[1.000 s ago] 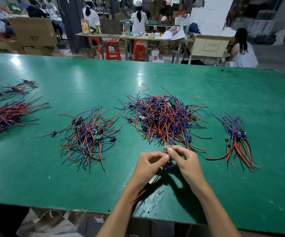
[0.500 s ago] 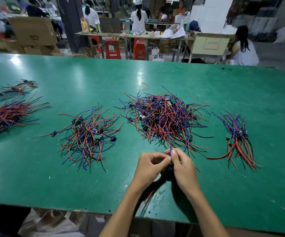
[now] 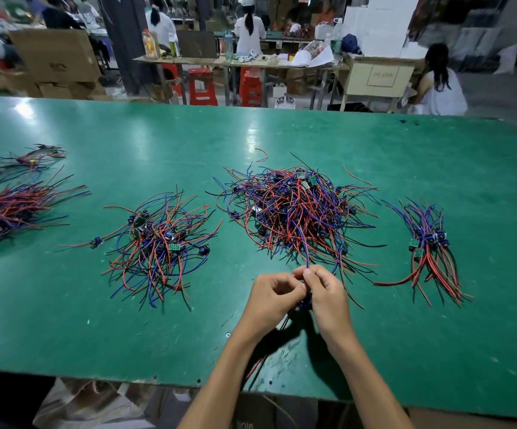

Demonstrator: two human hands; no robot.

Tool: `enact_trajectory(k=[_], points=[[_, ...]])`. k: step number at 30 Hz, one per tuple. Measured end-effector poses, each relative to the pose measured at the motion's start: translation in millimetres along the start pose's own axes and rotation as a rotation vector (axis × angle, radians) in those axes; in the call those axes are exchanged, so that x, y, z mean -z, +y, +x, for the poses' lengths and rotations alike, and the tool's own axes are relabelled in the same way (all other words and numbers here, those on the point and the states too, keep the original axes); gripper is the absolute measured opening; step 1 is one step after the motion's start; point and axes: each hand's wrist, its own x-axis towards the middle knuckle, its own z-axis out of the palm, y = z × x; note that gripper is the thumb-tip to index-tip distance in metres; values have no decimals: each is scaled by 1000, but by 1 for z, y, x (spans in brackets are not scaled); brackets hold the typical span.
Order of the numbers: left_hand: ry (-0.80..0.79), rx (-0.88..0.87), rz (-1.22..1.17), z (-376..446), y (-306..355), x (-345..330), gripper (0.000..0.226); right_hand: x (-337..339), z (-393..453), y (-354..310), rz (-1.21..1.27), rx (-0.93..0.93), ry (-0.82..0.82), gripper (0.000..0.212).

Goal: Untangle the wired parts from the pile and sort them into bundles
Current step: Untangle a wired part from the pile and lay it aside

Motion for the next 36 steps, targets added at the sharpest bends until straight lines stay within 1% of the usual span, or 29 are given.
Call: enact_trajectory(k=[4,7,11,13,15,16,17,18,19,22,23,24,25,26,27,28,31,33,36], points=[[-23,39,-12,0,5,4,35,-6,14,-7,64,-50,63,27],[-53,65,-17,3,9,8,34,-6,26,-13,89,-48,108,32],[-122,105,-18,0,11,12,35,0,42,-24,159,-132,185,30],[-137,116,-7,-1,12,10,25,5,49,-27,362,-222,210,28],[-127,123,6,-2,12,8,22,8,51,-28,674,-340,166,27],[-119,122,8,-2,12,8,23,9,50,-28,788,-365,133,26],[-113,119,-1,-3,11,9,22,12,49,-27,828,-360,103,25],[-110,115,-19,-3,12,10,20,14,48,-26,792,-324,79,25],[-105,115,-44,-4,13,11,18,18,46,-24,706,-266,56,25],[-44,109,-146,-4,13,13,15,27,37,-20,340,-104,-14,36],[3,100,-195,-3,12,14,16,31,32,-17,195,-22,-18,33],[56,91,-255,-1,12,14,16,33,26,-13,24,105,-16,25],[109,86,-324,1,12,14,15,35,18,-7,-159,239,-28,23],[159,88,-399,3,12,15,15,35,11,0,-315,348,-50,32],[200,94,-478,5,12,17,17,34,4,5,-423,412,-81,41],[228,98,-548,6,11,18,20,32,-1,8,-475,426,-111,45],[271,98,-614,7,9,22,23,22,-9,3,-465,409,-172,40],[285,92,-625,5,7,23,25,13,-11,-2,-310,366,-165,33],[300,83,-647,3,7,24,30,2,-13,-10,-6,258,-94,11]])
